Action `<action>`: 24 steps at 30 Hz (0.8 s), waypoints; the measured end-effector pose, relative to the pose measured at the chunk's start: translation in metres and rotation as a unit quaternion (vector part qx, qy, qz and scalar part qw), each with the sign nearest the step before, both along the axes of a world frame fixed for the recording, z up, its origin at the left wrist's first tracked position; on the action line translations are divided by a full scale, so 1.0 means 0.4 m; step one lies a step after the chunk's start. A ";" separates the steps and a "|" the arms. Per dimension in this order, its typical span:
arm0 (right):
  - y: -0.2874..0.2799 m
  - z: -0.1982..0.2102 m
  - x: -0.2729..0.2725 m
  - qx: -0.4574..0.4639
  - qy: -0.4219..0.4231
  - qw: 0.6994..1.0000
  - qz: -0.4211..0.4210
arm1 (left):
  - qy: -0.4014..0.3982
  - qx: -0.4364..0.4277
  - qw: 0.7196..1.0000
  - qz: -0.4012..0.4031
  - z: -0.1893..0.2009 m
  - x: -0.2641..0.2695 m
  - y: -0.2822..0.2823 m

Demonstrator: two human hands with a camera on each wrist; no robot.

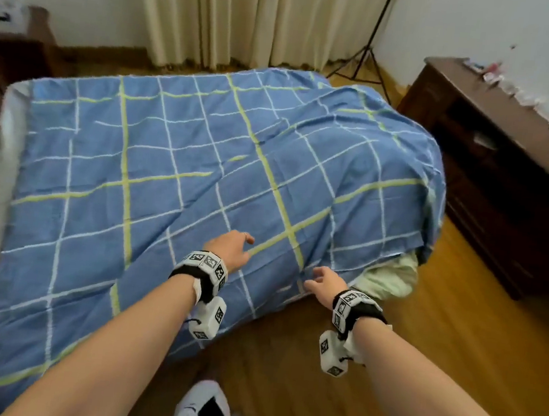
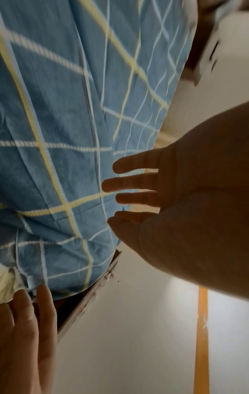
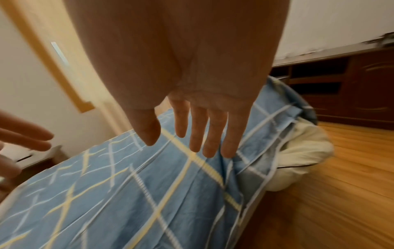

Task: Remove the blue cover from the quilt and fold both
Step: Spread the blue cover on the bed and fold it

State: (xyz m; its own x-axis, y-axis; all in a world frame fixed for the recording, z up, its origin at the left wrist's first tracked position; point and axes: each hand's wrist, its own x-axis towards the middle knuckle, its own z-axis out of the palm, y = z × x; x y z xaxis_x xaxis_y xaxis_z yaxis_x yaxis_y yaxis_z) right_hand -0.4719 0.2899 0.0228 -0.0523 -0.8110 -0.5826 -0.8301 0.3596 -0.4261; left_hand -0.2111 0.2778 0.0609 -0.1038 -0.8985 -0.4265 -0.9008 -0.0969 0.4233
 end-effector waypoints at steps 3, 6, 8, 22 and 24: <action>-0.054 -0.009 -0.137 0.001 0.003 0.998 -0.060 | 0.002 0.006 0.999 -0.050 -0.018 -0.136 -0.115; -0.111 -0.006 -0.263 0.001 0.020 0.993 -0.112 | 0.012 0.014 0.995 -0.103 -0.033 -0.281 -0.227; -0.159 0.025 -0.348 -0.010 0.022 0.989 -0.145 | 0.010 0.013 0.990 -0.138 -0.027 -0.390 -0.311; -0.676 -0.181 -1.092 -0.017 0.064 0.971 -0.229 | -0.084 0.011 0.978 -0.192 -0.221 -1.167 -0.794; -0.813 -0.296 -1.187 -0.020 0.069 0.978 -0.196 | -0.092 0.022 0.984 -0.149 -0.333 -1.272 -0.862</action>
